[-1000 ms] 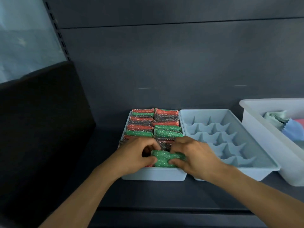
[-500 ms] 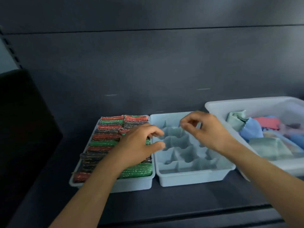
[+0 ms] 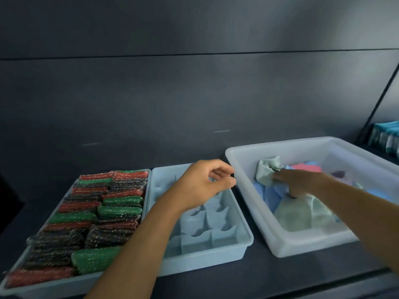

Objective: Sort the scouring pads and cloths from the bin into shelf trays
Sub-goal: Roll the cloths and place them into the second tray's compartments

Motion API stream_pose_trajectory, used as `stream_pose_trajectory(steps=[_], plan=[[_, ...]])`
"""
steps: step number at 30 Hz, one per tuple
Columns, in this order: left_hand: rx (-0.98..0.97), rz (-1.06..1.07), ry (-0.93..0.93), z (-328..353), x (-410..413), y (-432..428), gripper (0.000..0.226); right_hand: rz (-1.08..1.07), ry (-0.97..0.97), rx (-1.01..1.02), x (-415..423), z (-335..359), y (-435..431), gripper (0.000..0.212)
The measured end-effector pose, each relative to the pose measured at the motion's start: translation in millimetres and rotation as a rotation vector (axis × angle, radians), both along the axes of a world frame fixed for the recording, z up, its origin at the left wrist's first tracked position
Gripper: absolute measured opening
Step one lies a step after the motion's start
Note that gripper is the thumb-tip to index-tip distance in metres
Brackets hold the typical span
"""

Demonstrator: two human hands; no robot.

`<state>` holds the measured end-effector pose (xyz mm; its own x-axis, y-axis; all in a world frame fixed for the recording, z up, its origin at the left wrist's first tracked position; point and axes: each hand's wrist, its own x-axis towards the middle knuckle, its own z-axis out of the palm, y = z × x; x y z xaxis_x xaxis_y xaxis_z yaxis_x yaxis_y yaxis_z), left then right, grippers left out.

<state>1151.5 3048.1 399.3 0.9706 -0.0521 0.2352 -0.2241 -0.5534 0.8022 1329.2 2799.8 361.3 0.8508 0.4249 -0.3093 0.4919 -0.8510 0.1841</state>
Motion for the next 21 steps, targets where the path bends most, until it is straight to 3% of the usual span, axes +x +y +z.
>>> stream_pose_trajectory(steps=[2,4,6,8,12,16,21], plan=[[0.024,0.004,0.006,3,5,-3,0.021,0.012,-0.042,0.018,9,1,-8,0.026],[0.131,-0.016,0.033,5,10,-2,0.02,0.074,0.014,0.196,20,15,-14,0.015],[0.211,-0.009,0.012,11,14,0,0.02,0.222,-0.043,0.408,19,44,-11,0.021],[0.154,0.03,-0.054,23,20,-1,0.02,0.271,-0.042,0.625,5,83,0,0.031],[-0.046,0.096,-0.103,49,32,-9,0.04,0.272,0.083,0.938,-29,146,25,0.009],[-0.226,0.074,-0.064,71,35,-7,0.068,0.359,0.189,1.075,-62,178,52,0.008],[-0.267,-0.079,0.002,90,23,32,0.034,0.422,0.197,1.062,-80,185,81,0.012]])
